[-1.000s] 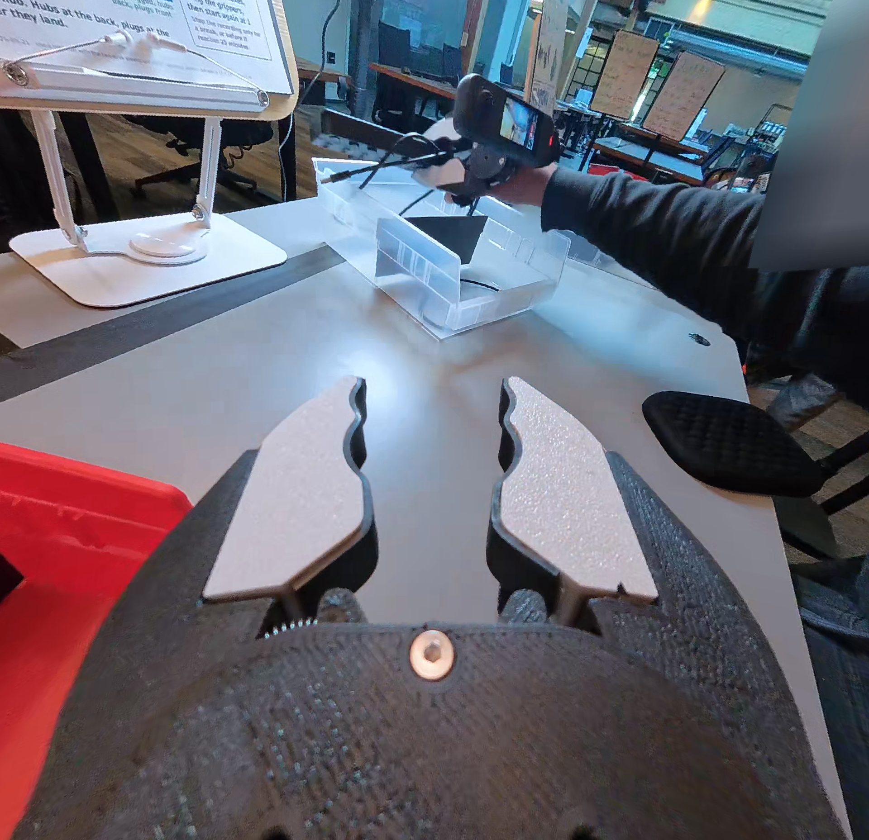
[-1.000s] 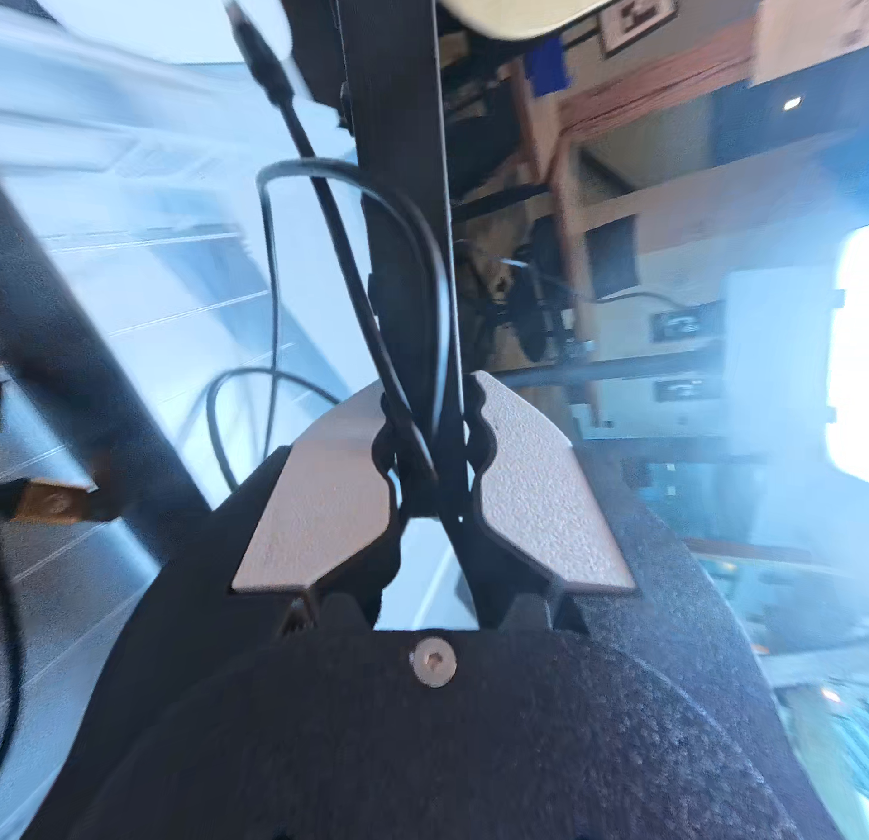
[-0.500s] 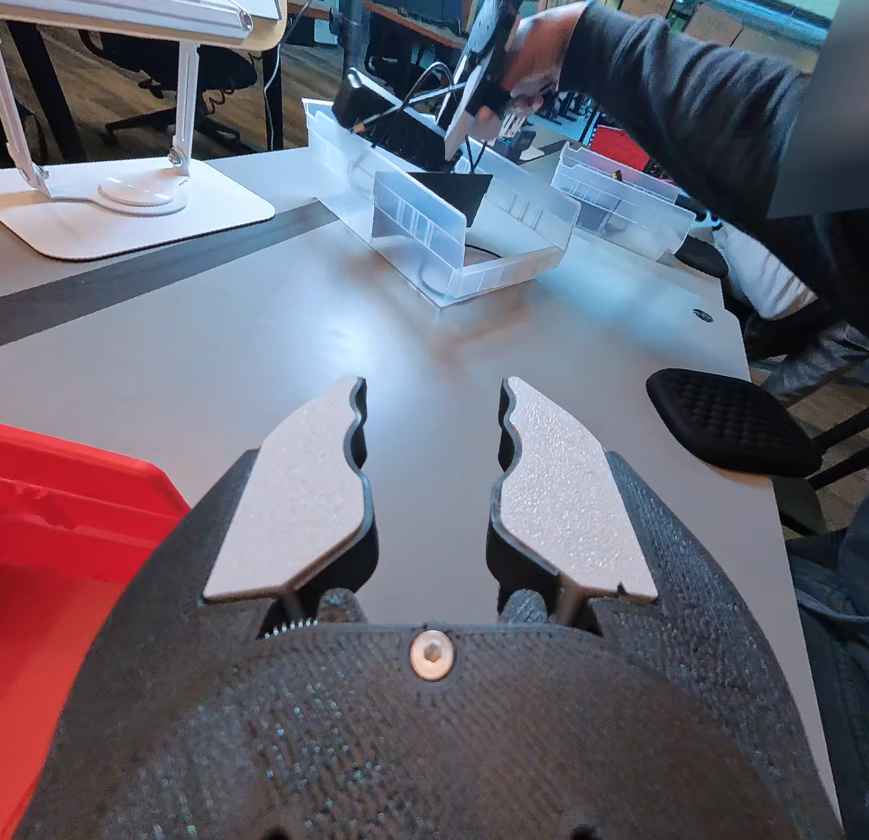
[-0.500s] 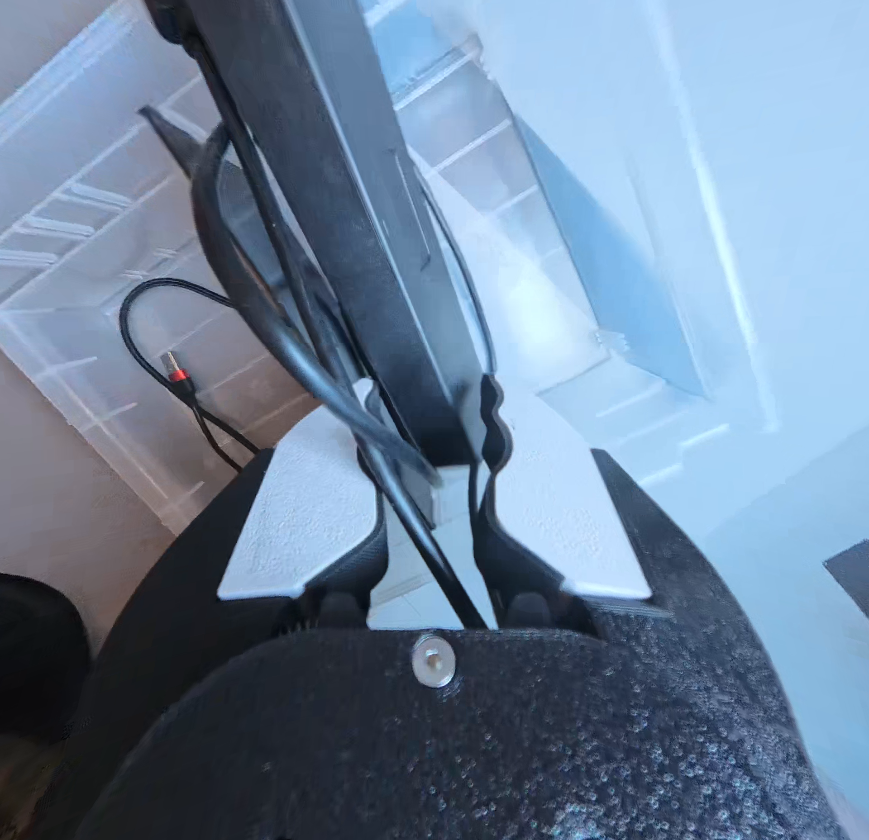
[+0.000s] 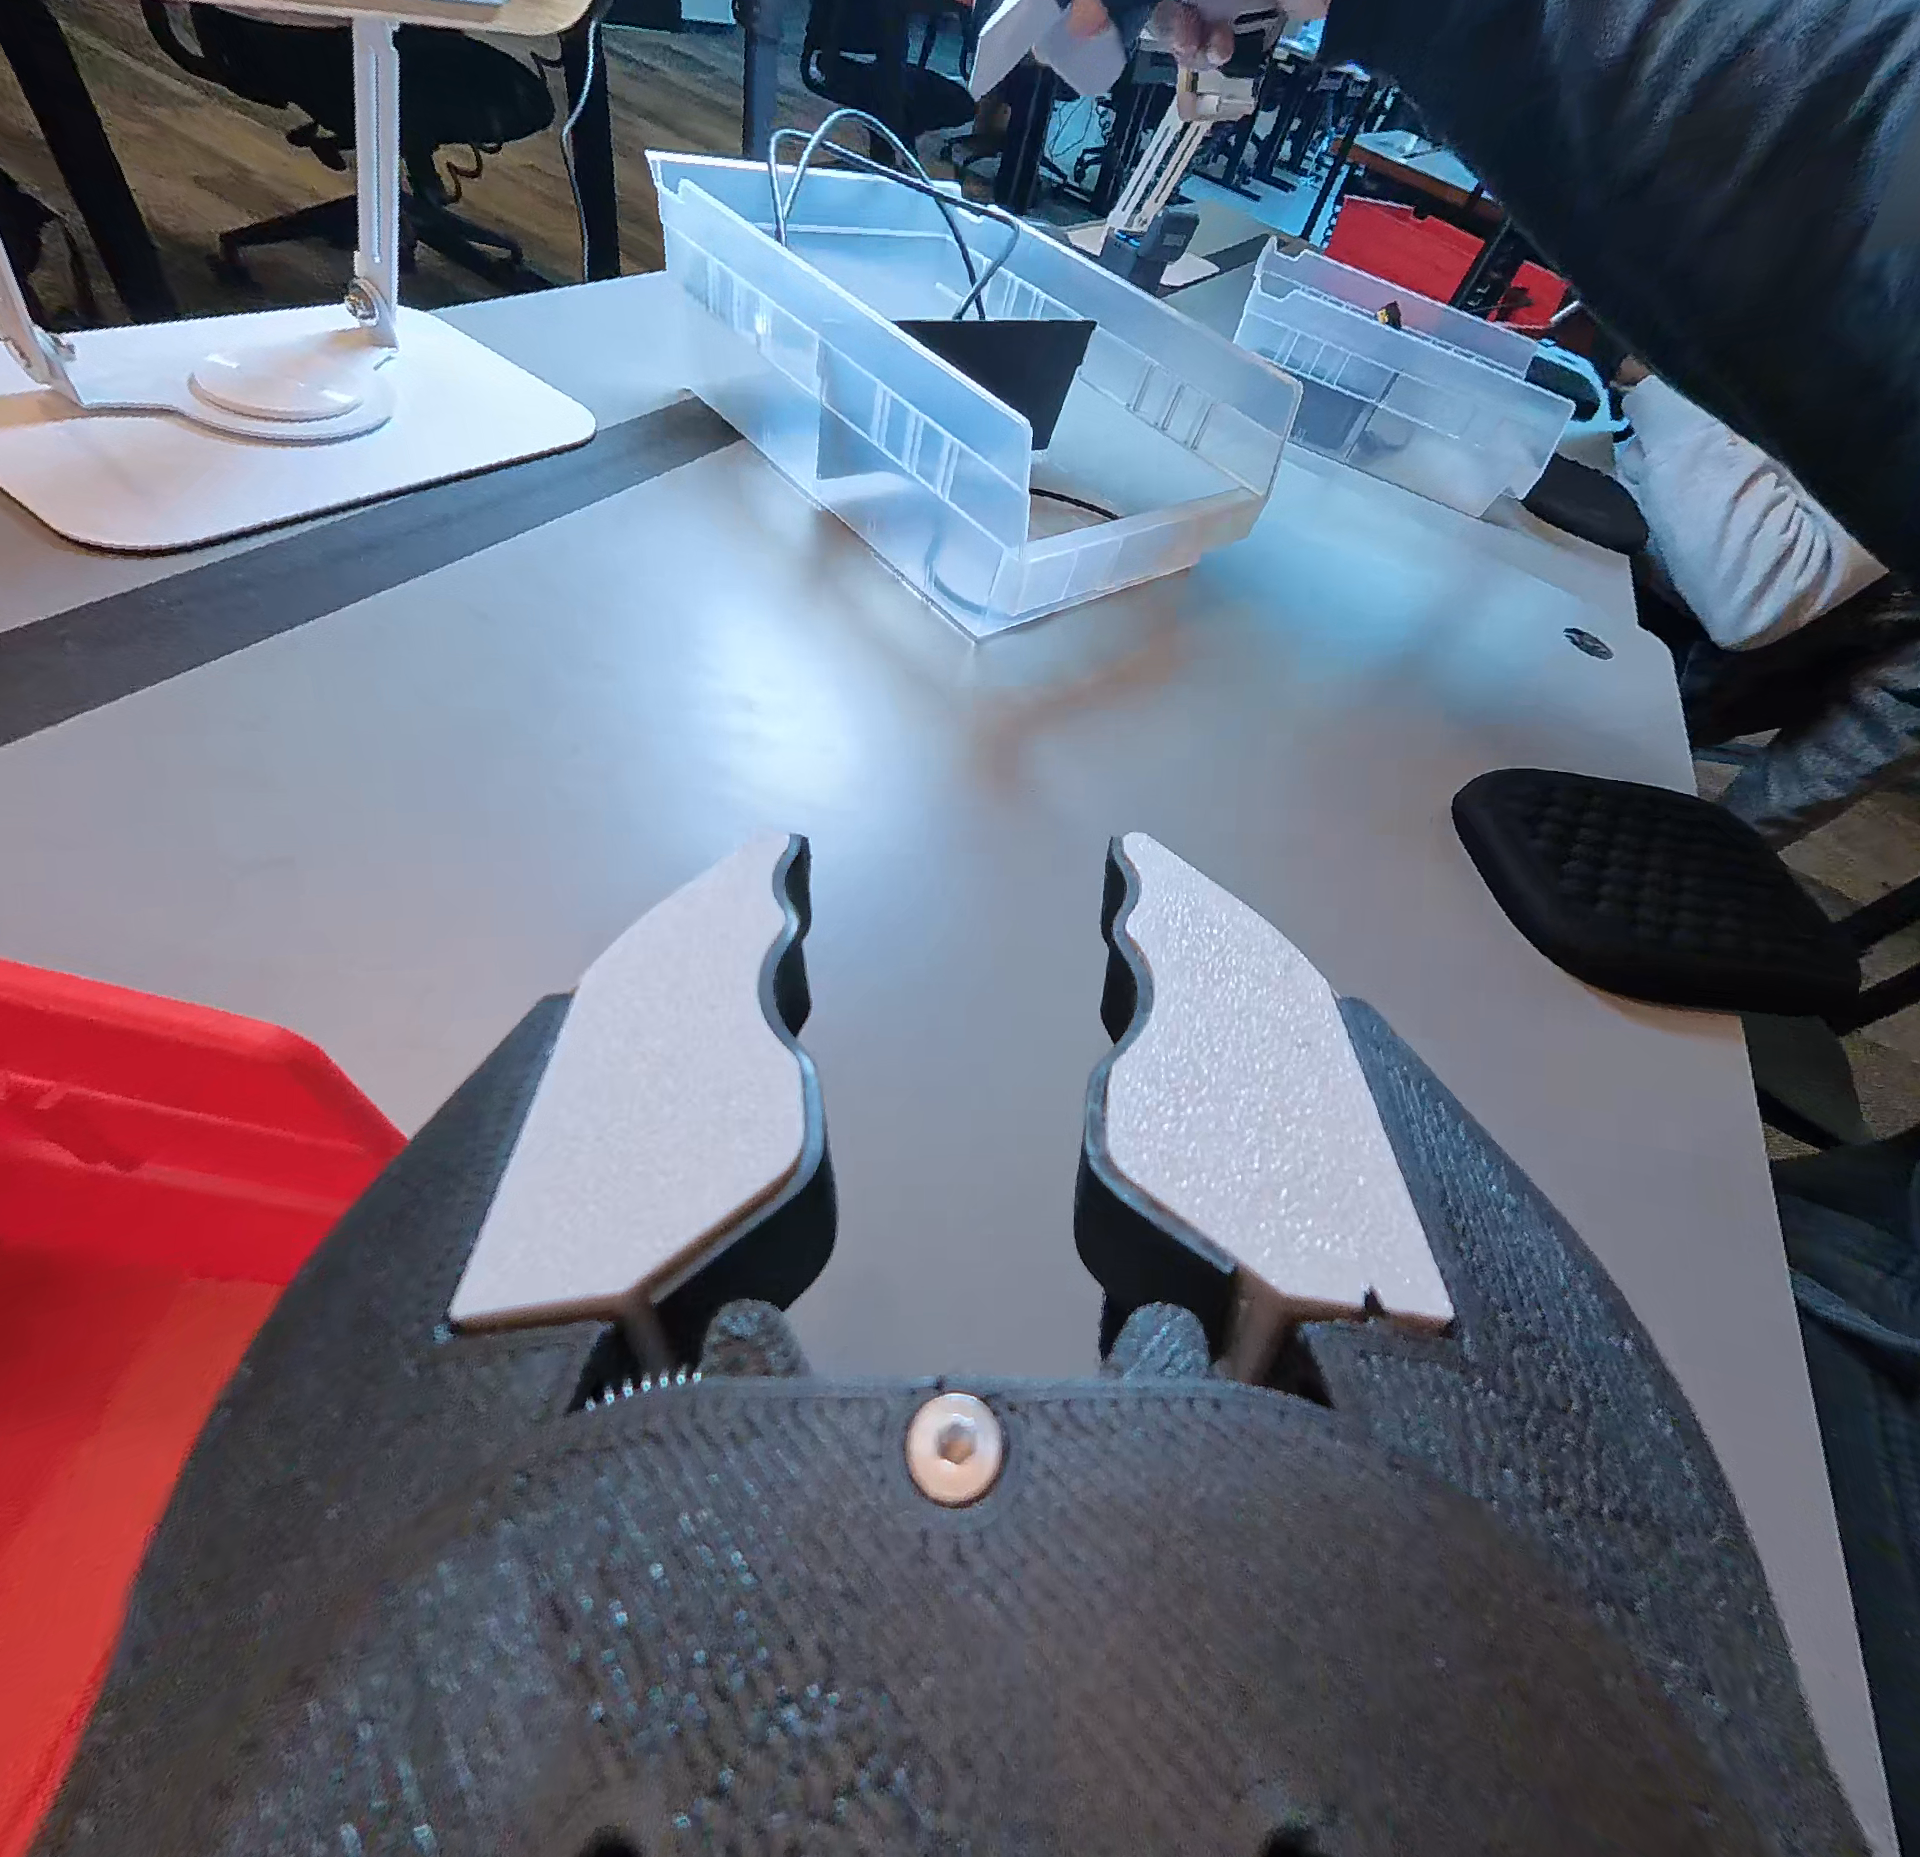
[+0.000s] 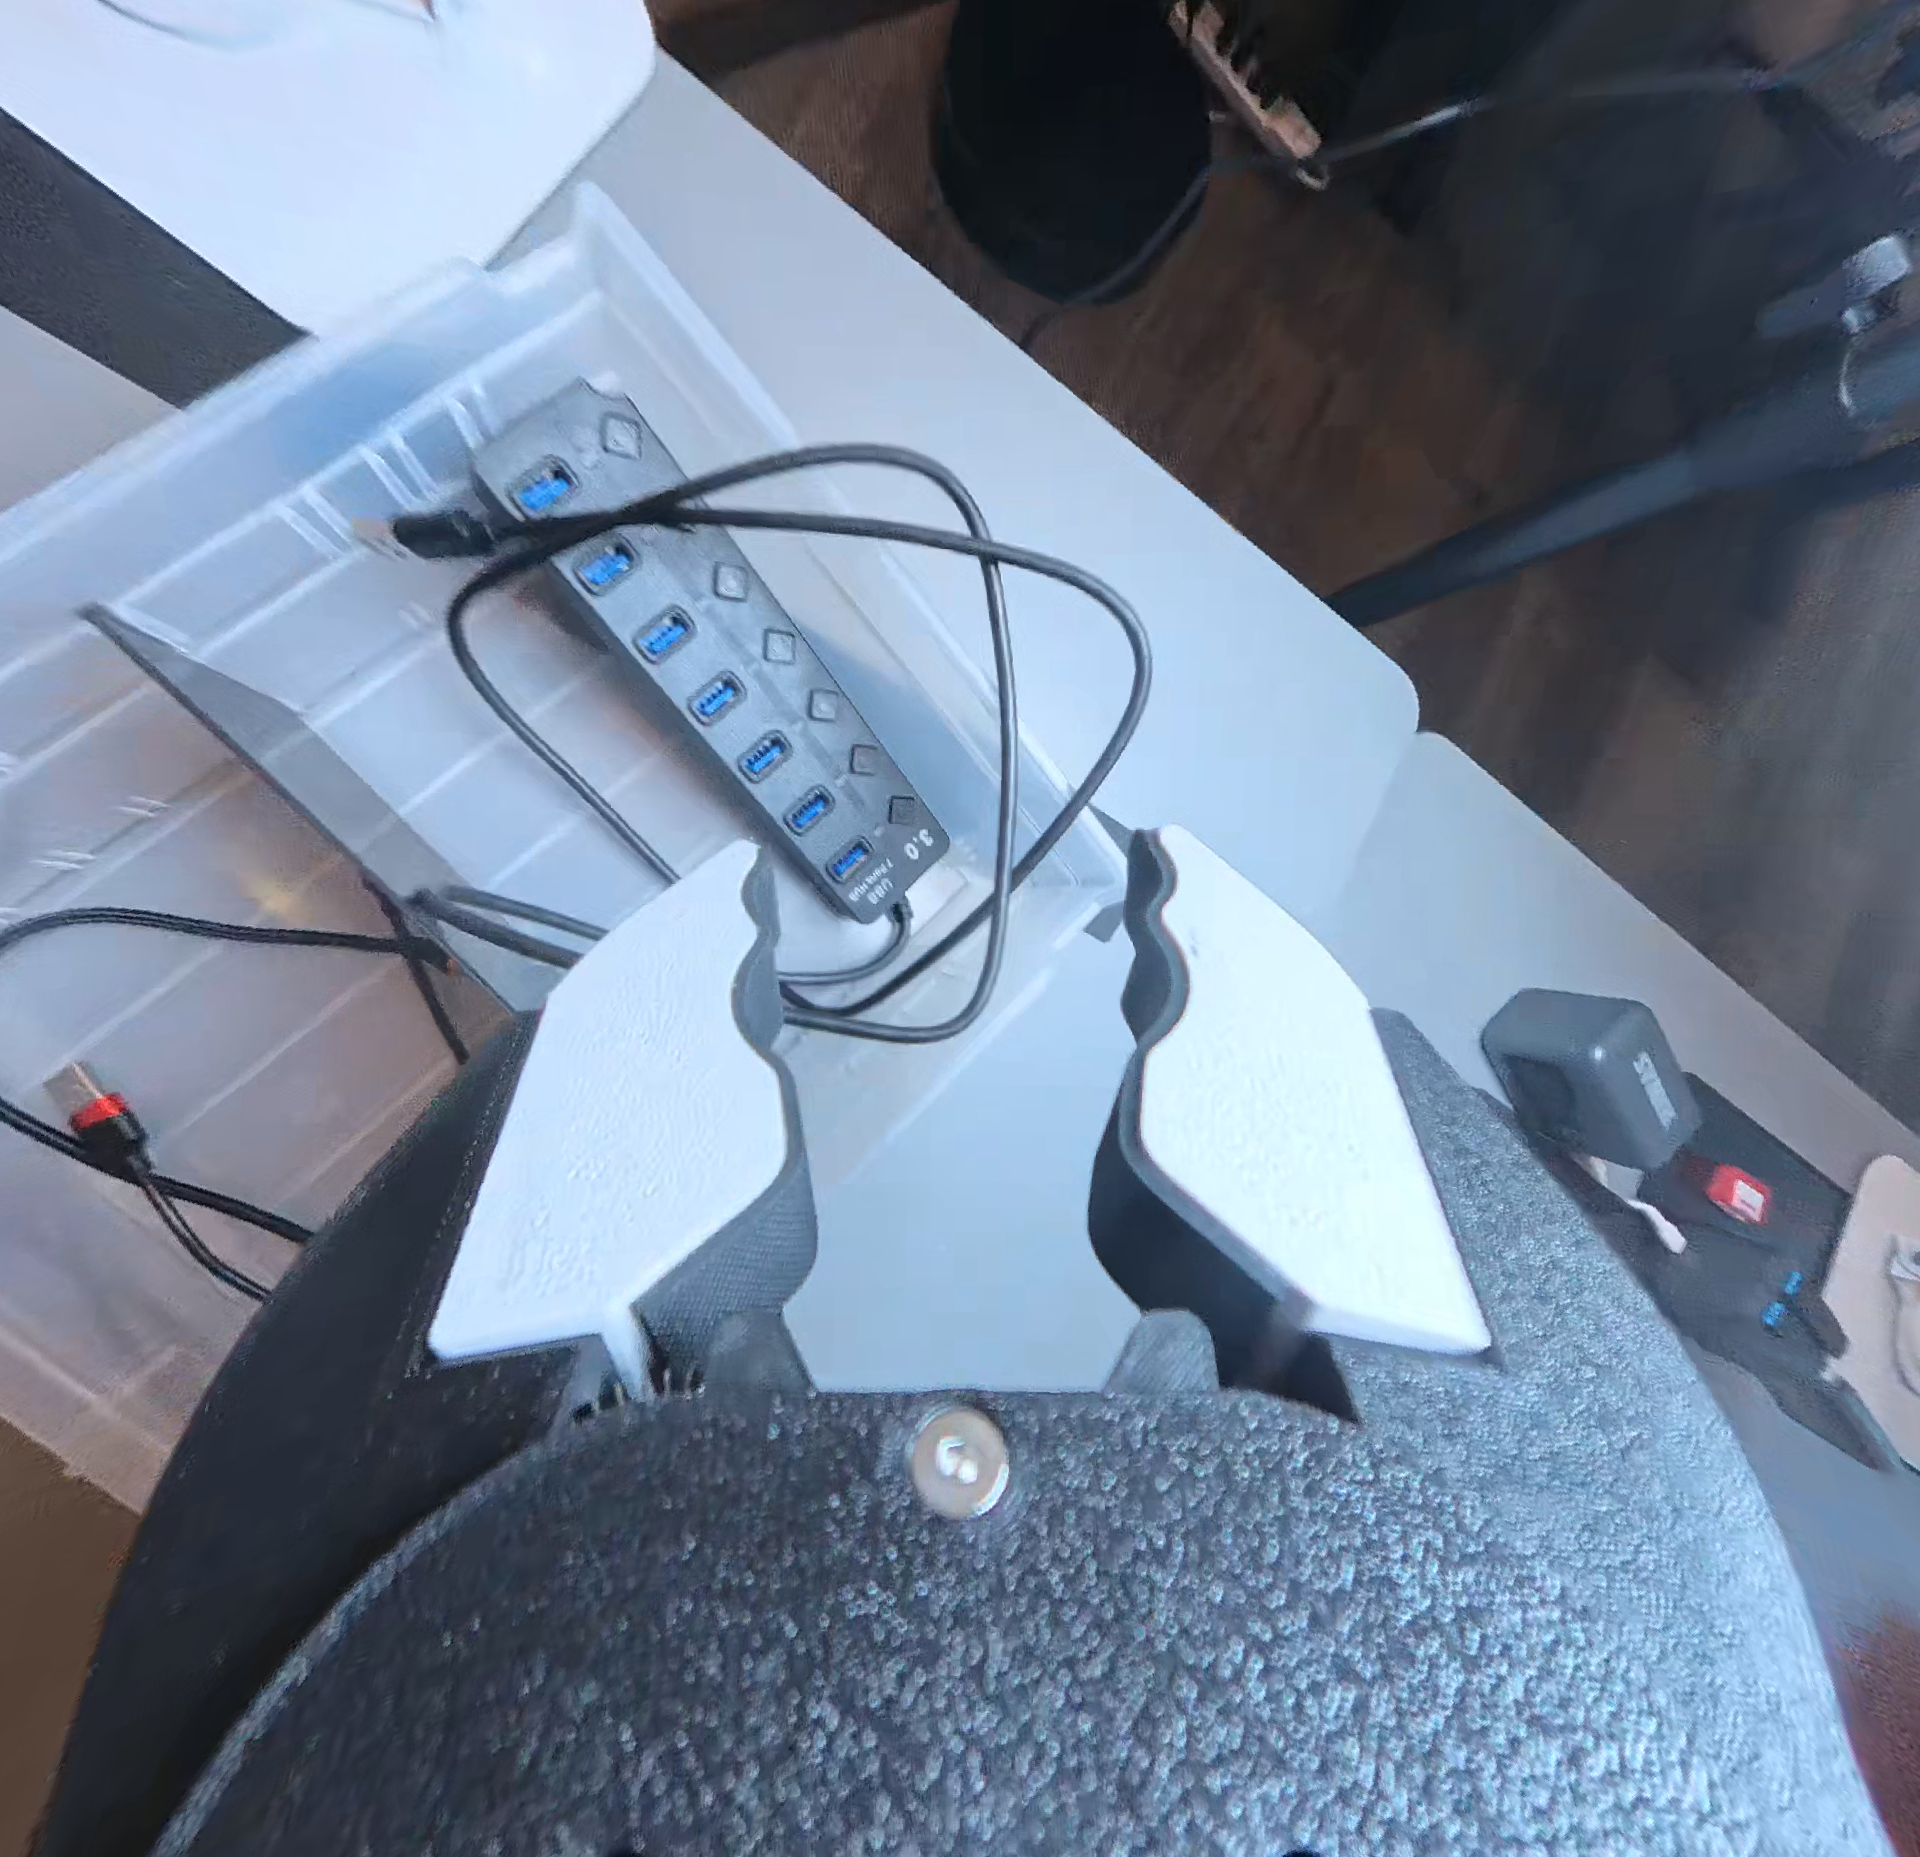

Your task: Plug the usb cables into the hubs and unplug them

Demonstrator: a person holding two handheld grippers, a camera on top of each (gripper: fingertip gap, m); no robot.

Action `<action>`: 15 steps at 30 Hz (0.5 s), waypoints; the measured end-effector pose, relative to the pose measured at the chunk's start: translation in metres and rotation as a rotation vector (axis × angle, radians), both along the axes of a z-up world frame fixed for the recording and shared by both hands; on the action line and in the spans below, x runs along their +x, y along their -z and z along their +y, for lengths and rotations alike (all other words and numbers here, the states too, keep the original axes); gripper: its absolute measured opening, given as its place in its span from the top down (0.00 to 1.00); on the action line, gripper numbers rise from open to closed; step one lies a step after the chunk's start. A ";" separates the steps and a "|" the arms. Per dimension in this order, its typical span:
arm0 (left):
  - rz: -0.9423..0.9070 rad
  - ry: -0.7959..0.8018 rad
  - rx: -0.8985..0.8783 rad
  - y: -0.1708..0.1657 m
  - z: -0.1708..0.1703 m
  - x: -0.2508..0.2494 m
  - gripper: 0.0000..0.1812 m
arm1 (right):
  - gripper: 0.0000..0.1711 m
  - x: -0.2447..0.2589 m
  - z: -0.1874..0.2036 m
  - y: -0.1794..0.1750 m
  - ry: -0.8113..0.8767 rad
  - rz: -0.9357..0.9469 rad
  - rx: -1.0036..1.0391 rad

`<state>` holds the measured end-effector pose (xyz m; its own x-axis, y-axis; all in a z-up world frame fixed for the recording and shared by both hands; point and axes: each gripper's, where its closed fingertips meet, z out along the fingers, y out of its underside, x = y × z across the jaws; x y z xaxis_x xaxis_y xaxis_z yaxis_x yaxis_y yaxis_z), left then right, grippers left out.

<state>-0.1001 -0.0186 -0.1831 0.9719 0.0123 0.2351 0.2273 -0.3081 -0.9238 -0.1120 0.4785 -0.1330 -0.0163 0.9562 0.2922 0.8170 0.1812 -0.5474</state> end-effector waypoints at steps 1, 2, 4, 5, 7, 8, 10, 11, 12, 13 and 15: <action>0.006 -0.002 0.001 -0.001 0.000 0.000 0.70 | 0.62 -0.002 -0.005 -0.008 -0.007 0.062 -0.003; 0.010 -0.006 0.005 -0.002 -0.001 -0.001 0.70 | 0.62 -0.005 -0.013 -0.018 -0.021 0.138 -0.004; 0.026 -0.031 0.019 -0.007 -0.002 -0.004 0.70 | 0.63 -0.007 -0.036 -0.041 -0.064 0.322 0.008; 0.037 -0.050 0.026 -0.010 -0.004 -0.008 0.70 | 0.63 -0.006 -0.053 -0.053 -0.089 0.427 0.013; 0.064 -0.110 0.047 -0.017 -0.009 -0.018 0.70 | 0.63 0.005 -0.096 -0.070 -0.142 0.621 -0.037; 0.075 -0.144 0.054 -0.021 -0.012 -0.024 0.70 | 0.64 0.013 -0.121 -0.073 -0.171 0.691 -0.076; 0.100 -0.213 0.069 -0.030 -0.022 -0.037 0.70 | 0.64 0.035 -0.171 -0.068 -0.223 0.789 -0.141; 0.117 -0.251 0.069 -0.035 -0.028 -0.044 0.70 | 0.65 0.046 -0.195 -0.062 -0.245 0.815 -0.177; 0.145 -0.290 0.064 -0.040 -0.035 -0.053 0.70 | 0.66 0.057 -0.218 -0.053 -0.263 0.826 -0.219; 0.182 -0.331 0.053 -0.045 -0.043 -0.063 0.70 | 0.66 0.068 -0.240 -0.042 -0.280 0.825 -0.269; 0.242 -0.415 0.038 -0.059 -0.064 -0.085 0.71 | 0.66 0.091 -0.281 -0.018 -0.301 0.813 -0.362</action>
<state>-0.1854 -0.0821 -0.1238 0.9134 0.4070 0.0102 0.1008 -0.2018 -0.9742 -0.0214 0.1977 -0.1153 -0.1995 0.9799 0.0082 0.1052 0.0297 -0.9940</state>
